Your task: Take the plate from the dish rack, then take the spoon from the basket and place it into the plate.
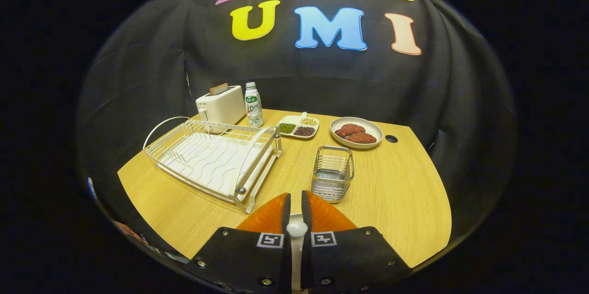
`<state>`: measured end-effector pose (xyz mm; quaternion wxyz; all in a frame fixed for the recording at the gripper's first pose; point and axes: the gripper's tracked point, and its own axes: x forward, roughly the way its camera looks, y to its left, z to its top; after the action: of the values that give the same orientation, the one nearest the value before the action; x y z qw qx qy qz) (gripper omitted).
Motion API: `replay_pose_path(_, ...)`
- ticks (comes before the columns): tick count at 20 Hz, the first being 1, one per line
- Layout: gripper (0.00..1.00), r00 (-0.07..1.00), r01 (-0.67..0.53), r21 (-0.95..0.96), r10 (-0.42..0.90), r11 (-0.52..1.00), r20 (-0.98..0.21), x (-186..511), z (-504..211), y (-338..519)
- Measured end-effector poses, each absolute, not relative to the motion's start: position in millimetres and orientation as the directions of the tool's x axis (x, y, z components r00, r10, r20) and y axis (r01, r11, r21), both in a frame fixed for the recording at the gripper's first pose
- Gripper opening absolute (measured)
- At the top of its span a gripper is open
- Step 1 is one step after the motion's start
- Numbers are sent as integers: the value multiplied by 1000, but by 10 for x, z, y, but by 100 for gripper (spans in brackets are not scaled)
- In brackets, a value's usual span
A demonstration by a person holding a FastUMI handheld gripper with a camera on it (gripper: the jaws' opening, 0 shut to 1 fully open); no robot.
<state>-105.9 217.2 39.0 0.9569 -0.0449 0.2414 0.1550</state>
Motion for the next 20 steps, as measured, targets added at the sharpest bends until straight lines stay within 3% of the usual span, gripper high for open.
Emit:
replay_pose_path(5, 18, 848, -296, -12, 257, 955, -464, -1118, 329, 2025)
replay_pose_path(8, 18, 856, -278, -20, 238, 960, -458, -1164, 331, 1904)
replay_pose_path(9, 45, 862, -270, -20, 232, 963, -451, -1164, 361, 1867)
replay_pose_path(10, 53, 869, -259, -23, 223, 966, -441, -1149, 394, 1800)
replay_pose_path(20, 53, 992, -83, -26, 80, 996, -97, -1197, 1948, 1046)
